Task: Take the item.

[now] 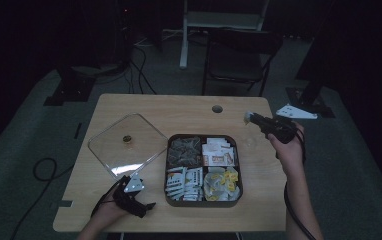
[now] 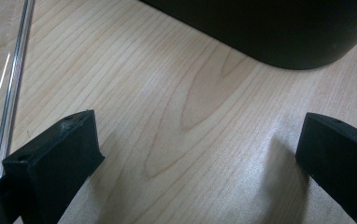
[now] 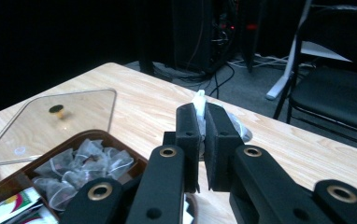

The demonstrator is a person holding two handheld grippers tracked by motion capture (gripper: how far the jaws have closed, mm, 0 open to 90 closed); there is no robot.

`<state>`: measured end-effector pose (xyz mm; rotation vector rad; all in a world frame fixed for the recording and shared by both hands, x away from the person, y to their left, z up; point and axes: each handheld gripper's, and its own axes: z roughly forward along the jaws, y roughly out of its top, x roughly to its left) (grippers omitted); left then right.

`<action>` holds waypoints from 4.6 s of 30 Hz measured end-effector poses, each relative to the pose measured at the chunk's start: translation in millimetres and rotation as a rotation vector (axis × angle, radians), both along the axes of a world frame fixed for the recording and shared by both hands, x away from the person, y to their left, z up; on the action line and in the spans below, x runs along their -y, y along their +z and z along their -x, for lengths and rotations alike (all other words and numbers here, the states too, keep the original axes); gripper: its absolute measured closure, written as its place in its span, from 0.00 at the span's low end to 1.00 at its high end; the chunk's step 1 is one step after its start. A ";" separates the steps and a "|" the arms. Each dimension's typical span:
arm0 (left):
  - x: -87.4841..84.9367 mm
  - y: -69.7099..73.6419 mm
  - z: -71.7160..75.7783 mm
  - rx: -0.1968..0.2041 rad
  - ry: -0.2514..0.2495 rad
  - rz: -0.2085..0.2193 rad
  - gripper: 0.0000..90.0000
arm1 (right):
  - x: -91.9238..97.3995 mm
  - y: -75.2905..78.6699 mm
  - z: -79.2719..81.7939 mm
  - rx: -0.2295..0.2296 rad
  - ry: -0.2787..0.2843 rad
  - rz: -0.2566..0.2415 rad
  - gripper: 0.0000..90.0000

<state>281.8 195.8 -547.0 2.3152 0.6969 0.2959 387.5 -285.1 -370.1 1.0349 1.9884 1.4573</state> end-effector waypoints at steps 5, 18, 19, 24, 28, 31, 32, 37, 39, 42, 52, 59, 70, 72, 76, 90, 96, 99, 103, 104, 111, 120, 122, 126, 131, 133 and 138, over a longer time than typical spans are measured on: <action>0.0 0.0 0.0 0.000 0.000 0.000 0.00 | 10.3 -5.3 -8.5 -0.016 -0.044 -0.004 0.95; 0.1 -0.1 0.1 -0.002 0.001 0.001 0.00 | 34.0 -27.9 -29.7 -0.079 -0.140 -0.011 0.95; 0.1 0.0 0.1 -0.002 0.001 0.001 0.00 | 35.4 -30.7 -31.4 -0.088 -0.143 -0.017 0.95; 0.1 0.0 0.1 -0.002 0.001 0.001 0.00 | 39.2 -45.4 -38.2 -0.126 -0.161 -0.022 0.95; 0.1 -0.1 0.1 -0.002 0.001 0.001 0.00 | 40.6 -56.6 -41.7 -0.152 -0.171 -0.025 0.95; 0.1 0.0 0.2 -0.002 0.001 0.001 0.00 | 41.7 -63.5 -43.9 -0.168 -0.178 -0.027 0.95; 0.1 -0.1 0.2 -0.002 0.001 0.001 0.00 | 42.0 -65.6 -44.5 -0.173 -0.181 -0.026 0.95; 0.1 0.0 0.2 -0.002 0.001 0.001 0.00 | 42.8 -74.8 -47.5 -0.200 -0.188 -0.024 0.94; 0.1 -0.1 0.2 -0.002 0.001 0.001 0.00 | 42.6 -78.6 -48.9 -0.209 -0.191 -0.016 0.92; 0.1 -0.1 0.2 -0.002 0.001 0.001 0.00 | 42.3 -83.2 -50.6 -0.223 -0.192 -0.017 0.90; 0.1 -0.1 0.1 -0.002 0.001 0.002 0.00 | 44.9 -80.1 -46.6 -0.189 -0.214 -0.046 0.71; 0.1 -0.1 0.1 -0.002 0.001 0.001 0.00 | 42.9 -77.9 -42.2 -0.162 -0.193 -0.080 0.54; 0.1 0.0 0.1 -0.002 0.001 0.001 0.00 | 34.7 -74.0 -31.7 -0.147 -0.123 -0.098 0.35; 0.1 -0.1 0.2 -0.002 0.001 0.001 0.00 | 33.4 -73.7 -28.8 -0.138 -0.118 -0.098 0.31; 0.1 -0.1 0.2 -0.002 0.001 0.001 0.00 | 32.7 -73.0 -23.6 -0.120 -0.108 -0.109 0.29; 0.1 -0.1 0.2 -0.002 0.001 0.002 0.00 | 28.5 -74.9 -6.3 -0.069 -0.064 -0.096 0.19; 0.1 -0.1 0.2 -0.002 0.001 0.001 0.00 | 29.1 -77.6 3.0 -0.061 -0.062 -0.099 0.15; 0.1 -0.1 0.2 -0.002 0.001 0.001 0.00 | 28.7 -78.2 5.3 -0.060 -0.058 -0.097 0.15; 0.1 -0.1 0.2 -0.002 0.001 0.002 0.00 | 28.4 -79.8 12.0 -0.055 -0.055 -0.087 0.15; 0.1 -0.1 0.2 -0.002 0.001 0.001 0.00 | 28.1 -80.4 14.0 -0.056 -0.052 -0.089 0.15; 0.0 0.0 0.1 -0.001 0.000 0.000 0.00 | 27.8 -89.2 27.5 -0.061 -0.033 -0.077 0.15; 0.3 -0.2 0.3 -0.003 0.003 0.004 0.00 | 28.1 -109.7 40.2 -0.082 -0.003 -0.089 0.15; 0.0 0.1 0.2 -0.003 0.001 0.000 0.00 | 27.9 -114.3 43.1 -0.085 0.004 -0.089 0.15; 0.0 0.0 0.2 -0.002 0.000 0.000 0.00 | 29.2 -122.1 47.3 -0.095 0.020 -0.090 0.15; 0.0 -0.1 0.2 -0.002 0.000 0.001 0.00 | 30.6 -133.2 51.9 -0.115 0.035 -0.082 0.15; 0.0 -0.1 0.2 -0.002 0.000 0.001 0.00 | 31.0 -137.1 53.8 -0.125 0.040 -0.078 0.15; 0.0 -0.1 0.2 -0.001 0.000 0.001 0.00 | 32.8 -145.2 56.9 -0.148 0.036 -0.056 0.15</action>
